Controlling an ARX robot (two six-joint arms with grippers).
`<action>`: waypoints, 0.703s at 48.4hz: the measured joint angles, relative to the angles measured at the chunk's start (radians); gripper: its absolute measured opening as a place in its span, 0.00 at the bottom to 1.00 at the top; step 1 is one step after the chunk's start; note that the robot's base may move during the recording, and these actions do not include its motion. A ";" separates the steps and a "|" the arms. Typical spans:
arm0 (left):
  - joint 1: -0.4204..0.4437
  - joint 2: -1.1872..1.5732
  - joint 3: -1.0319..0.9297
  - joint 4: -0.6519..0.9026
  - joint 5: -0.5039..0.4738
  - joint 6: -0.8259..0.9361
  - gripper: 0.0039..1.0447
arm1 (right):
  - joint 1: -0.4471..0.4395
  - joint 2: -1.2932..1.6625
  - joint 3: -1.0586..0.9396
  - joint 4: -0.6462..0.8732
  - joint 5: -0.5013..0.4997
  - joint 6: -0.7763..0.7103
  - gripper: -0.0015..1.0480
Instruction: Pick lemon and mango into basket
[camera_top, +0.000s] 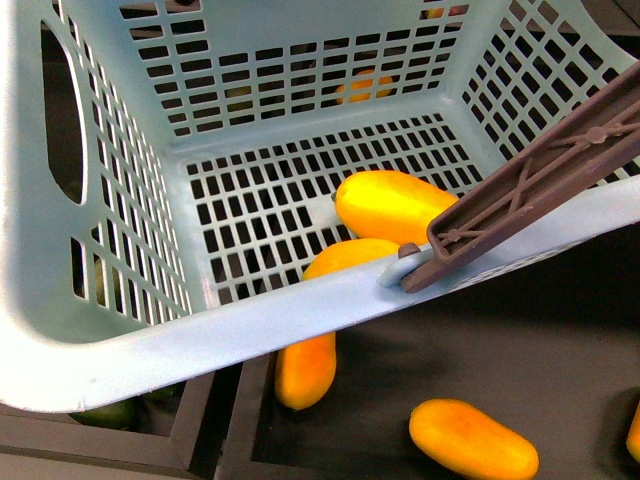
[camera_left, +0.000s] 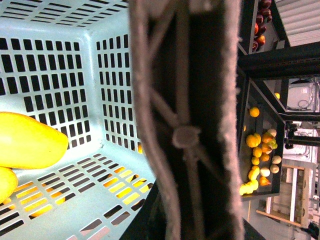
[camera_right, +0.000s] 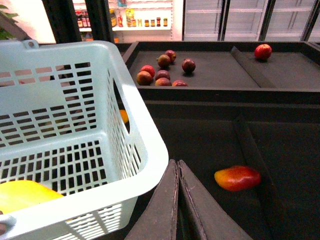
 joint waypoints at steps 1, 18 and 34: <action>0.000 0.000 0.000 0.000 0.000 0.000 0.04 | 0.000 -0.014 -0.003 -0.011 0.000 0.000 0.02; 0.000 0.000 0.000 0.000 -0.001 0.000 0.04 | 0.000 -0.163 -0.024 -0.113 -0.001 -0.001 0.02; 0.000 0.000 0.000 0.000 0.000 0.000 0.04 | 0.000 -0.270 -0.024 -0.219 -0.001 -0.001 0.02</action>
